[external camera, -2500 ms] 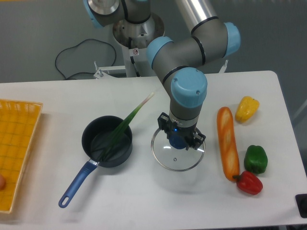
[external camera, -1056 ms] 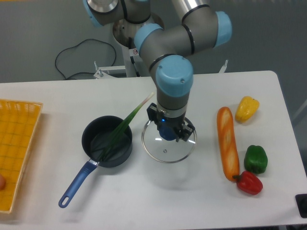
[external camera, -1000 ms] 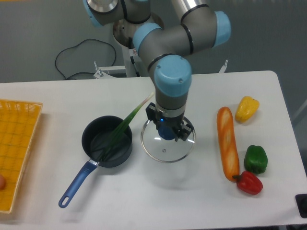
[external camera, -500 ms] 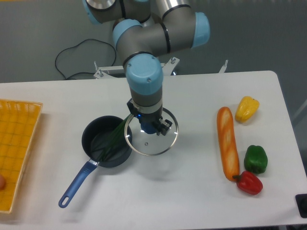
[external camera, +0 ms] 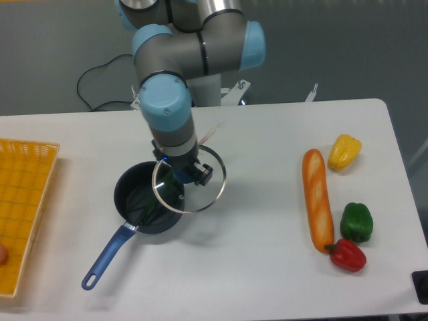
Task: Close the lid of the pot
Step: 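Lift the glass lid and carry it toward the dark saucepan, then lower the glass lid onto the saucepan rim beside the leek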
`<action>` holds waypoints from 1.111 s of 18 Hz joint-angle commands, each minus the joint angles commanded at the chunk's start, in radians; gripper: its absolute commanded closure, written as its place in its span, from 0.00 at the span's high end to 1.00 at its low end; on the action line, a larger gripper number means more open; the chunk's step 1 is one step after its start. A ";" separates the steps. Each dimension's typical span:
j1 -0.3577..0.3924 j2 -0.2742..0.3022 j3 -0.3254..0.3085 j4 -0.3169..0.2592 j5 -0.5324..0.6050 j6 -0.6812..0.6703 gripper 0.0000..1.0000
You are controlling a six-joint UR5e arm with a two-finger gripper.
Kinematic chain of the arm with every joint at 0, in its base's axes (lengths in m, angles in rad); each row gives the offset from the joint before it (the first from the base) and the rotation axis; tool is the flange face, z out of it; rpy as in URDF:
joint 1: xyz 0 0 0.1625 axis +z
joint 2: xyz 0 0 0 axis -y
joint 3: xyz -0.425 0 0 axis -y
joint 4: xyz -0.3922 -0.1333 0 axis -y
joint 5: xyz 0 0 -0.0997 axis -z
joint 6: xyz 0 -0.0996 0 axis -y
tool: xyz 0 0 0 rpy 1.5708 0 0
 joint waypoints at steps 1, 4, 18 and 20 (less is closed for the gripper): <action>-0.003 0.000 0.000 -0.002 0.000 -0.005 0.41; -0.029 -0.002 -0.006 -0.002 0.002 -0.015 0.42; -0.106 -0.035 -0.037 0.034 0.015 -0.100 0.43; -0.107 -0.040 -0.037 0.034 0.015 -0.109 0.43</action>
